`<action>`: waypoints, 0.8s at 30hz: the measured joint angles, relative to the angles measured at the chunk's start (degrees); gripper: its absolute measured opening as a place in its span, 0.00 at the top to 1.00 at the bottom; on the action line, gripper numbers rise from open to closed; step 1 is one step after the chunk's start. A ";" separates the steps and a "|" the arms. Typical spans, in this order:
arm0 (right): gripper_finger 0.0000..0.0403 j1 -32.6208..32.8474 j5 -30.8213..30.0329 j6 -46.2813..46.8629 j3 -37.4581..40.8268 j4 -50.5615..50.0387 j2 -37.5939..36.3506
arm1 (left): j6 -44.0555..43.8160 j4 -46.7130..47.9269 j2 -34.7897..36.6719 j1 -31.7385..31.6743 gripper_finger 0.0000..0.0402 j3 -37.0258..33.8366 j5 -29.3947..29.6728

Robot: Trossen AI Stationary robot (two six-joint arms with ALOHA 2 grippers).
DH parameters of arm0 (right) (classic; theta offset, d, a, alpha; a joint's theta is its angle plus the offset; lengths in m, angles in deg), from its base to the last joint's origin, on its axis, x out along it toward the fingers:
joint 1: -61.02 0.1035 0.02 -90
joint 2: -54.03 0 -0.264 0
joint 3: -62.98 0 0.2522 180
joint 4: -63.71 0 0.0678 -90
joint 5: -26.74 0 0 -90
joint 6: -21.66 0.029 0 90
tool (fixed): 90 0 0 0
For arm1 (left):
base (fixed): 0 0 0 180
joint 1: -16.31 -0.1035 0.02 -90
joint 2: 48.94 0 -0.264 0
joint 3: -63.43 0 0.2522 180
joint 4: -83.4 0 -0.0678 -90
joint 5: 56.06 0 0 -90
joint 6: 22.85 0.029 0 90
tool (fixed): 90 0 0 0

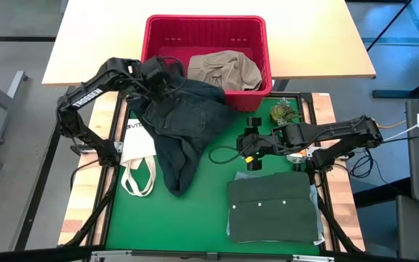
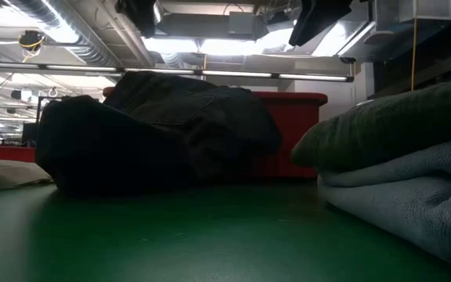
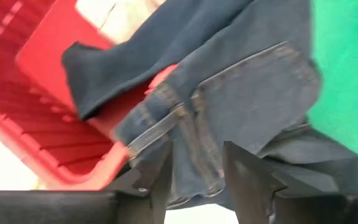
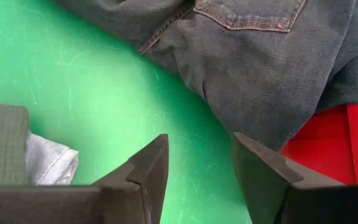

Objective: Fold Laundry from Bin
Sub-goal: Remove the dark blue jeans from the red bin

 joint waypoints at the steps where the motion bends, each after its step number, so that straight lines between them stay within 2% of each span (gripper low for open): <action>1: 0.57 0.00 0.01 0.00 -0.02 0.00 0.00 | -0.02 0.34 0.01 -0.82 0.64 0.00 0.43; 5: 0.57 0.00 -0.01 0.00 0.00 0.00 0.00 | -0.04 1.41 -0.04 -4.43 0.57 -0.01 0.87; 9: 0.57 0.02 0.01 -0.02 0.00 0.02 0.00 | -0.23 1.26 0.00 -7.20 0.54 -2.14 1.00; 16: 0.57 0.00 0.01 0.00 0.00 0.00 0.00 | 0.24 -0.77 -0.08 -9.99 0.56 -10.50 -1.50; 24: 0.57 0.00 0.01 -0.01 0.00 0.02 -0.02 | 1.66 -1.65 -0.08 -12.13 0.59 -16.35 0.58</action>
